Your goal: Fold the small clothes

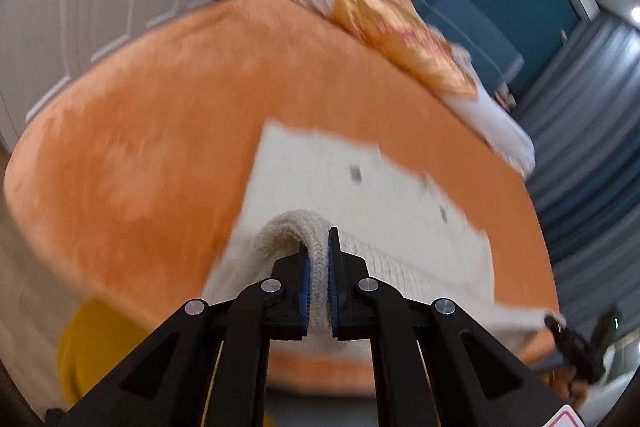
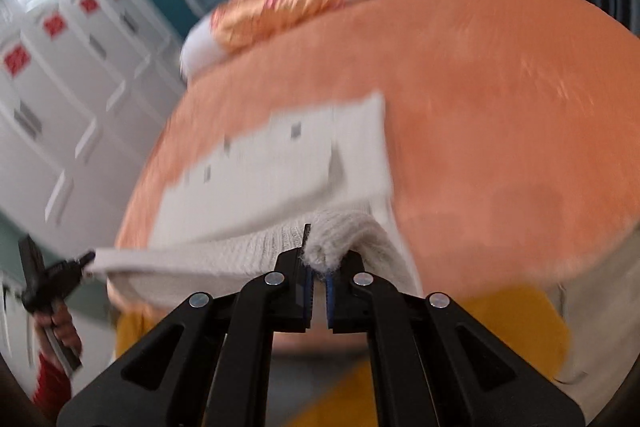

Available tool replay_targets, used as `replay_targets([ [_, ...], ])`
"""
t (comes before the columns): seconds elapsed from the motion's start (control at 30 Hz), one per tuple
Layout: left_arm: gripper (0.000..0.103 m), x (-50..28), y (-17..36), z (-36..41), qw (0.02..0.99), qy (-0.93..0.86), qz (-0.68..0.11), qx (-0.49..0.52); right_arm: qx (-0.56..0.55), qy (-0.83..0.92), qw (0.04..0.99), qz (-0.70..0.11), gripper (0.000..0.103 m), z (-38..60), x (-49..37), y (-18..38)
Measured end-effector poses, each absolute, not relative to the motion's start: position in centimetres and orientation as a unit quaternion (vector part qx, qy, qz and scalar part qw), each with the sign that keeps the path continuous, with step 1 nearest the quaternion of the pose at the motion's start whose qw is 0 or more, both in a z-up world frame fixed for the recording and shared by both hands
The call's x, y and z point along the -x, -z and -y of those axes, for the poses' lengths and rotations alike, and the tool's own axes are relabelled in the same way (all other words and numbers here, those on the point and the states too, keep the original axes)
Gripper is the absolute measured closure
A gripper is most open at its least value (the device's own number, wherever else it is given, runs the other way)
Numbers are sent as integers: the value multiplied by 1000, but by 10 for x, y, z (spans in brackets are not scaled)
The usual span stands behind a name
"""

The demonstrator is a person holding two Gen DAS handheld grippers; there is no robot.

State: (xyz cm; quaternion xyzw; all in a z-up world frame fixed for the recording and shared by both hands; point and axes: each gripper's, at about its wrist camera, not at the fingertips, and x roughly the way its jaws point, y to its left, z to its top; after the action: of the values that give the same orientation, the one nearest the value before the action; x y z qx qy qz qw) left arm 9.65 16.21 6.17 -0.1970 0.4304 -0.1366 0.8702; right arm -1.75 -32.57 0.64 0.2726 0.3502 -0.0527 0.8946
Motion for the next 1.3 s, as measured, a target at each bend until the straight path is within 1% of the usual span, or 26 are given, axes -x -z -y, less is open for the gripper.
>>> replay_targets([
  [0.1, 98, -141, -52, -151, 874, 123, -418, 214, -291, 68, 902, -312, 100, 337, -24, 0],
  [0.2, 98, -179, -40, -133, 883, 105, -411, 198, -313, 76, 905, -277, 100, 347, -63, 4],
  [0.33, 98, -218, -16, -125, 882, 87, -417, 201, -337, 90, 901, -257, 100, 364, -104, 16],
  [0.57, 98, -272, 23, -110, 875, 58, -448, 177, -341, 116, 891, -276, 100, 381, -168, 45],
  [0.8, 97, -296, 63, -99, 865, 41, -477, 150, -339, 138, 876, -315, 100, 392, -210, 86],
  [0.9, 97, -300, 75, -98, 867, 38, -477, 140, -335, 143, 870, -333, 100, 395, -220, 103],
  [1.0, 95, -301, 81, -97, 871, 38, -472, 134, -335, 144, 866, -342, 100, 396, -226, 116],
  [1.1, 90, -302, 88, -97, 877, 31, -461, 130, -333, 138, 866, -346, 99, 397, -230, 121],
  [1.17, 89, -302, 91, -97, 879, 31, -457, 135, -333, 130, 866, -349, 100, 398, -232, 124],
  [1.27, 89, -302, 87, -103, 875, 45, -457, 156, -357, 111, 861, -345, 97, 405, -231, 126],
  [1.3, 88, -300, 83, -106, 871, 53, -459, 166, -363, 106, 859, -346, 94, 407, -231, 124],
])
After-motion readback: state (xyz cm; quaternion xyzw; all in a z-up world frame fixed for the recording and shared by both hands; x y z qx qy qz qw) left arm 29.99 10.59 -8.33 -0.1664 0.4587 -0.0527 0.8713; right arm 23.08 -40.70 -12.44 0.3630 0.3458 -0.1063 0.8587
